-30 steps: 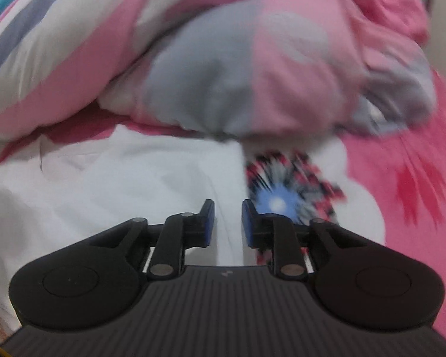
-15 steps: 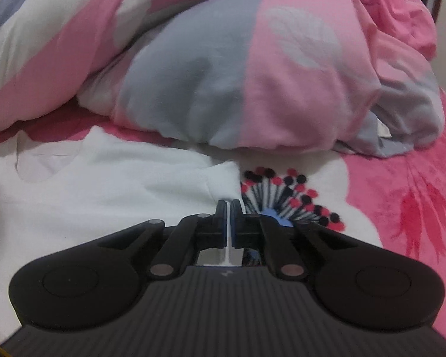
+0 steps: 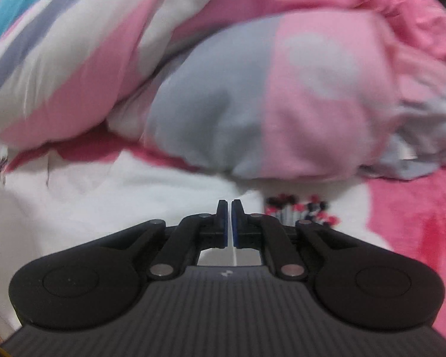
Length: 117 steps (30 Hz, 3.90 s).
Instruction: Fold clothes
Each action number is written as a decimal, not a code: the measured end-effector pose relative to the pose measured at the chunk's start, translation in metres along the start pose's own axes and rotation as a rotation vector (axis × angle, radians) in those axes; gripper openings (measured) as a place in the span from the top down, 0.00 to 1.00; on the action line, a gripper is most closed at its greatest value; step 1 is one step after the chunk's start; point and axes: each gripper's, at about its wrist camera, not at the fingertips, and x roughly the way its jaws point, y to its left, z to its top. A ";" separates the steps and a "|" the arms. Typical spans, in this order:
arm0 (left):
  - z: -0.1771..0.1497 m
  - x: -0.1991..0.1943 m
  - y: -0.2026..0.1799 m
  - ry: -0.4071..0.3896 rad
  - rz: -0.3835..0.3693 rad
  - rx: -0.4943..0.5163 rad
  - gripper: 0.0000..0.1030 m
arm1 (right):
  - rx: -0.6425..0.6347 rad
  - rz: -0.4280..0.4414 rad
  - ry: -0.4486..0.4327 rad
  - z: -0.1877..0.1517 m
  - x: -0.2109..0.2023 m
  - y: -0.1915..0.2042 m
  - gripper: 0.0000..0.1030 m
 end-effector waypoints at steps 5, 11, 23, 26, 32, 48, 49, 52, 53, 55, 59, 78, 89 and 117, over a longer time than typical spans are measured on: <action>0.000 0.001 0.002 -0.002 0.005 0.009 0.60 | 0.181 -0.134 -0.054 0.009 0.025 -0.040 0.97; -0.002 -0.003 0.005 0.002 0.006 -0.010 0.60 | 0.273 0.031 -0.017 0.002 -0.028 -0.056 0.95; 0.003 -0.004 0.012 0.032 -0.025 0.018 0.57 | 0.209 -0.031 0.181 -0.046 -0.084 -0.038 0.90; -0.001 -0.007 0.014 0.042 -0.037 0.030 0.55 | 0.089 0.119 0.180 -0.043 -0.093 0.001 0.91; -0.004 -0.019 0.022 0.045 -0.071 0.027 0.52 | 0.039 -0.138 0.342 -0.070 -0.084 0.014 0.88; -0.091 -0.129 0.081 0.158 -0.051 -0.037 0.45 | 0.175 0.058 0.246 -0.124 -0.164 0.086 0.88; -0.101 -0.137 0.083 0.172 -0.053 -0.050 0.43 | 0.173 0.075 0.246 -0.128 -0.164 0.092 0.88; -0.133 -0.156 0.081 0.206 -0.050 -0.104 0.41 | 0.161 0.102 0.286 -0.150 -0.167 0.100 0.87; -0.145 -0.160 0.078 0.224 -0.049 -0.123 0.41 | 0.155 0.105 0.309 -0.160 -0.169 0.101 0.86; -0.168 -0.169 0.073 0.248 -0.048 -0.150 0.40 | 0.142 0.111 0.359 -0.182 -0.177 0.103 0.84; -0.212 -0.178 0.063 0.277 -0.014 -0.182 0.38 | 0.105 0.130 0.445 -0.236 -0.215 0.113 0.80; -0.262 -0.167 0.074 0.291 -0.065 -0.191 0.39 | 0.101 0.066 0.439 -0.269 -0.271 0.122 0.77; -0.264 -0.169 0.072 0.310 -0.116 -0.130 0.41 | 0.282 -0.079 0.380 -0.288 -0.307 0.084 0.62; -0.274 -0.169 0.074 0.301 -0.189 -0.143 0.52 | 0.679 0.062 0.367 -0.325 -0.297 0.035 0.74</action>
